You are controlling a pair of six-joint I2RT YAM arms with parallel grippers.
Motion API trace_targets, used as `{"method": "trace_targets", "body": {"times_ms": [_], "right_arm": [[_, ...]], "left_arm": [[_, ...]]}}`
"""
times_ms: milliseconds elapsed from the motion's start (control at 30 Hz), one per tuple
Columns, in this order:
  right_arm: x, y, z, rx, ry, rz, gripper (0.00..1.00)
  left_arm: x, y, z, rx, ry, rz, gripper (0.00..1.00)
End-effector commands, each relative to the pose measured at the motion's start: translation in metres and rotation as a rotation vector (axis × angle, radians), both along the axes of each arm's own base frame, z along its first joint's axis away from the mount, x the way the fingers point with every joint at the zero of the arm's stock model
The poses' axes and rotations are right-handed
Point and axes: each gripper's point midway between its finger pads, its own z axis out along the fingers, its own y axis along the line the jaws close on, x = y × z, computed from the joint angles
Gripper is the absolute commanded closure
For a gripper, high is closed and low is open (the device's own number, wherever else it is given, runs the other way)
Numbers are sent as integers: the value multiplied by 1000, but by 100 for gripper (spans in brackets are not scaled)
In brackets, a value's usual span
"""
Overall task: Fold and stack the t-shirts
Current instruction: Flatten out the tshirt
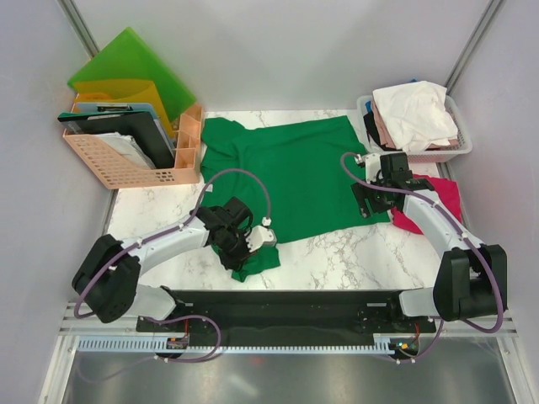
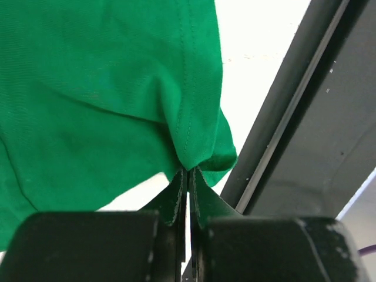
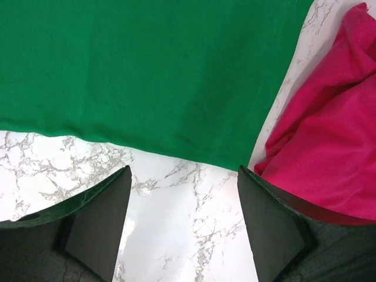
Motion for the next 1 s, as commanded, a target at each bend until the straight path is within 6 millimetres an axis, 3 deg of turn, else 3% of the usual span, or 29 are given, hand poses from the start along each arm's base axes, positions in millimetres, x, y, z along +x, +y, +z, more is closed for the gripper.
{"method": "trace_targets", "body": {"times_ms": [0,533,767,967], "right_arm": [[9,-2,11,-12,-44,6,20],[-2,-13,2,-80,-5,32,20],[3,-12,7,-79,-19,38,20],[4,-4,0,-40,15,54,21]], "left_arm": [[-6,0,13,-26,0,-58,98],[-6,32,27,8,-42,-27,98],[-14,55,36,11,-67,10,98],[-16,58,46,-9,-91,23,98]]}}
